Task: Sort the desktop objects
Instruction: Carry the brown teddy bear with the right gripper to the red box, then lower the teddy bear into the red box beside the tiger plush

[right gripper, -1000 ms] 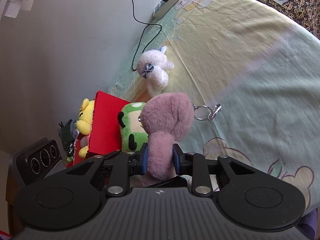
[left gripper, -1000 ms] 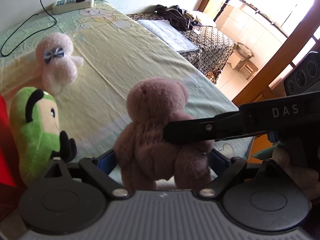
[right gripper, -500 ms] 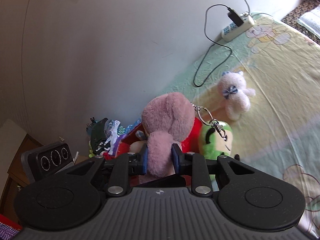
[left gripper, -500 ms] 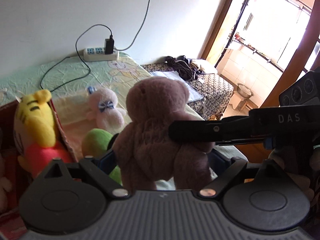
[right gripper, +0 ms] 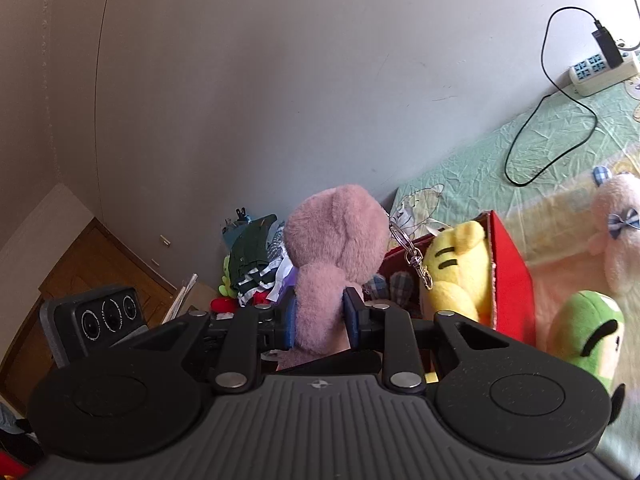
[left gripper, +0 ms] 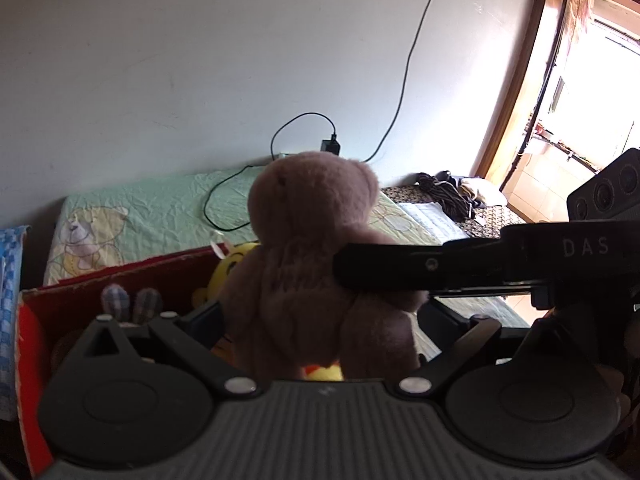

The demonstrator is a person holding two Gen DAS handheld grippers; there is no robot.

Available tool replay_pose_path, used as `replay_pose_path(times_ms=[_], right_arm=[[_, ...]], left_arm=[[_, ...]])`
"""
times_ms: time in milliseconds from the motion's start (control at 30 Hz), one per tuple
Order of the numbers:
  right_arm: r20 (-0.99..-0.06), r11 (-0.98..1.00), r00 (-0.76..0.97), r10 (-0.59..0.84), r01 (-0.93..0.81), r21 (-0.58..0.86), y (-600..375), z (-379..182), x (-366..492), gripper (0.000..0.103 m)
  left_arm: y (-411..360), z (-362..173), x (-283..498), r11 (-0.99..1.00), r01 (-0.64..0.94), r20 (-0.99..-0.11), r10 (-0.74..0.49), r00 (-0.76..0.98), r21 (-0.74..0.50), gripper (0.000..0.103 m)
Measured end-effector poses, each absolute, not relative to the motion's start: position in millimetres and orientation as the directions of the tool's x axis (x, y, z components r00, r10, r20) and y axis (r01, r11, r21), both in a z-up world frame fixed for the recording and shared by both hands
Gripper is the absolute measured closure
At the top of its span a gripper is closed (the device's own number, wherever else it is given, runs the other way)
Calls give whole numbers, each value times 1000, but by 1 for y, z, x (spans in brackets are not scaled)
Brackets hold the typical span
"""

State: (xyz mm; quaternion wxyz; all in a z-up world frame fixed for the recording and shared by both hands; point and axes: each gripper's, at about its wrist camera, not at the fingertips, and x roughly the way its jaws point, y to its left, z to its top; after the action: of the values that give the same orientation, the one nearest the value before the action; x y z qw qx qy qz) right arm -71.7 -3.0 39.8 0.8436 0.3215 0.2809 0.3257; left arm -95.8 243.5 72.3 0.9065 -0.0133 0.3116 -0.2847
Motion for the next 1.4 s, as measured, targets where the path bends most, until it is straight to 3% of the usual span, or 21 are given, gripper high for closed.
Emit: replay_pose_path(times_ms=[667, 1067, 1400], right_arm=[[-485, 787, 643, 592, -333, 519, 71, 3, -32, 77], [-519, 852, 687, 509, -315, 418, 77, -2, -21, 80], [-545, 874, 687, 480, -322, 363, 81, -6, -11, 81]], left_arm=[[282, -7, -17, 861, 460, -720, -461, 518, -220, 10], [276, -16, -5, 835, 481, -758, -490, 431, -266, 10], [270, -18, -2, 845, 479, -791, -454, 410, -236, 9]])
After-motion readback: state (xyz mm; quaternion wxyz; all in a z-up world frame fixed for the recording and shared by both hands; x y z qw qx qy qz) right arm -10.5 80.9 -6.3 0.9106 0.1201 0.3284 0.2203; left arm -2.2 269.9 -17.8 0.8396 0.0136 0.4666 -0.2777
